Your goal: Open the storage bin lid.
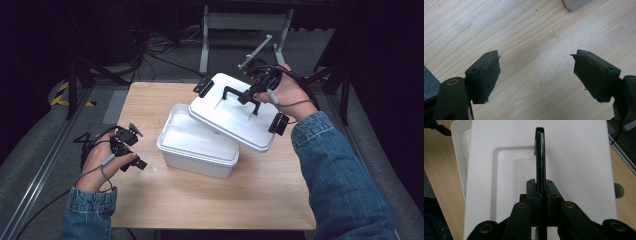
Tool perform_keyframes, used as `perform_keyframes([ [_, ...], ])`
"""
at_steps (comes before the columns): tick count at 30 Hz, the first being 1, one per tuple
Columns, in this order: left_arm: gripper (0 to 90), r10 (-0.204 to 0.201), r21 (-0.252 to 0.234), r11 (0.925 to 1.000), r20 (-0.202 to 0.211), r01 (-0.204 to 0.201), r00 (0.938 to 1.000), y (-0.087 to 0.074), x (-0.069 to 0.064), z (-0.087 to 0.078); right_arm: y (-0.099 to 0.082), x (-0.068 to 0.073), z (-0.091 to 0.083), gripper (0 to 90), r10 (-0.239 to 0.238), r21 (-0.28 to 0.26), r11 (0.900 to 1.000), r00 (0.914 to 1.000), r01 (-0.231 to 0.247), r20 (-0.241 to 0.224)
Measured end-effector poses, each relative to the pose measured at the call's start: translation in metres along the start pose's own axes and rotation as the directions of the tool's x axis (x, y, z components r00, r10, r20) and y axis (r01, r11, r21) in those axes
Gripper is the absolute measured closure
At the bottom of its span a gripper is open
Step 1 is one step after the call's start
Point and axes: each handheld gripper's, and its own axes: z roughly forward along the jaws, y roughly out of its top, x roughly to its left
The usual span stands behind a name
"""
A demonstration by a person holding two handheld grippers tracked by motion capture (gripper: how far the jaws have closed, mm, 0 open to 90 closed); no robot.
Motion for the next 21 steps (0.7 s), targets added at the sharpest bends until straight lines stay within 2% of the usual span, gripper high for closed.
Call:
perform_keyframes([
  [3, 21.9, -0.003, 0.001, 1.0000, -0.001, 0.003, 1.0000, 0.000, 0.000, 0.000, -0.016, -0.013, -0.011, 84.4, 0.043, -0.004, 0.9991, 0.9987, -0.043, 0.027],
  [10, 21.9, 0.003, 0.009, 1.0000, -0.002, -0.003, 1.0000, 0.001, 0.000, 0.001, -0.038, -0.031, -0.022, 84.4, 0.108, -0.003, 0.9941, 0.9924, -0.108, 0.059],
  [17, 21.9, -0.009, 0.003, 1.0000, -0.001, 0.009, 1.0000, 0.000, 0.001, 0.002, -0.059, -0.051, -0.028, 84.4, 0.173, 0.002, 0.9847, 0.9796, -0.174, 0.102],
  [21, 21.9, -0.006, 0.006, 1.0000, 0.000, 0.006, 1.0000, 0.000, 0.001, 0.002, -0.070, -0.063, -0.030, 84.4, 0.219, -0.002, 0.9754, 0.9679, -0.221, 0.123],
])
